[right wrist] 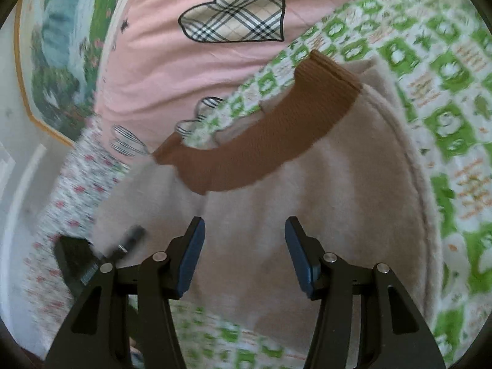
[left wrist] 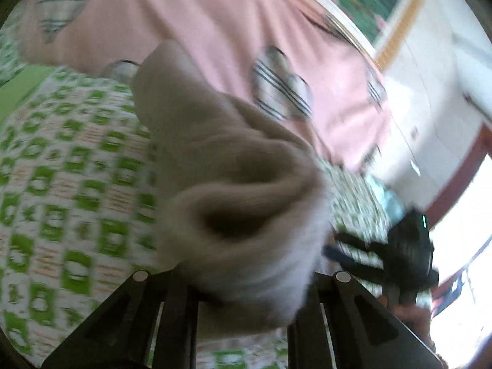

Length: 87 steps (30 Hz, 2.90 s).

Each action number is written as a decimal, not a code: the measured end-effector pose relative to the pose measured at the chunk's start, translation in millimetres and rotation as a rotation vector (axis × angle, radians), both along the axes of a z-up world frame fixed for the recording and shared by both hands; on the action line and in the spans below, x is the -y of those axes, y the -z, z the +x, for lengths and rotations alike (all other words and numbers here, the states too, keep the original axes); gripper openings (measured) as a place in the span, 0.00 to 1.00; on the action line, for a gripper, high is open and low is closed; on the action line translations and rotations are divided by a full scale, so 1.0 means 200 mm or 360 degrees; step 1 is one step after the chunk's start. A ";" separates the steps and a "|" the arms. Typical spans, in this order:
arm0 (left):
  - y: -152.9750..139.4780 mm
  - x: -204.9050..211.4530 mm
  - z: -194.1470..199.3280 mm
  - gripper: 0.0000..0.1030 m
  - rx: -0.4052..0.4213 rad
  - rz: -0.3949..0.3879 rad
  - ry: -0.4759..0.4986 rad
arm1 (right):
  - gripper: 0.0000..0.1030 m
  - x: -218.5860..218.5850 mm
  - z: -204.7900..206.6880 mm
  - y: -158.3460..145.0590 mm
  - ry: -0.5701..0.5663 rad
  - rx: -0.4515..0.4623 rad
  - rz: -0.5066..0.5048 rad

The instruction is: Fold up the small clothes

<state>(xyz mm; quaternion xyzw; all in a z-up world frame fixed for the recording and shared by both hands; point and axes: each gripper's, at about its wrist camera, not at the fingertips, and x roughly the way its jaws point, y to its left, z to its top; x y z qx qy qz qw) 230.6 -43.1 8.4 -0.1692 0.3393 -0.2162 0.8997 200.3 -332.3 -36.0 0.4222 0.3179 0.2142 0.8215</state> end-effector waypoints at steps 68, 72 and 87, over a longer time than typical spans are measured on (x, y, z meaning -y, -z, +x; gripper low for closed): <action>0.43 0.28 0.37 0.87 -0.0587 -0.0012 0.0298 | 0.83 0.27 0.11 0.10 0.0049 -0.0140 -0.0463; 0.48 0.30 0.42 0.65 -0.0562 -0.0060 0.0327 | 0.48 0.23 0.16 0.14 -0.0024 -0.0164 -0.0397; 0.10 -0.31 -0.16 0.44 -0.0294 0.0026 0.0121 | 0.28 -0.43 -0.03 -0.07 -0.0374 0.0158 -0.0306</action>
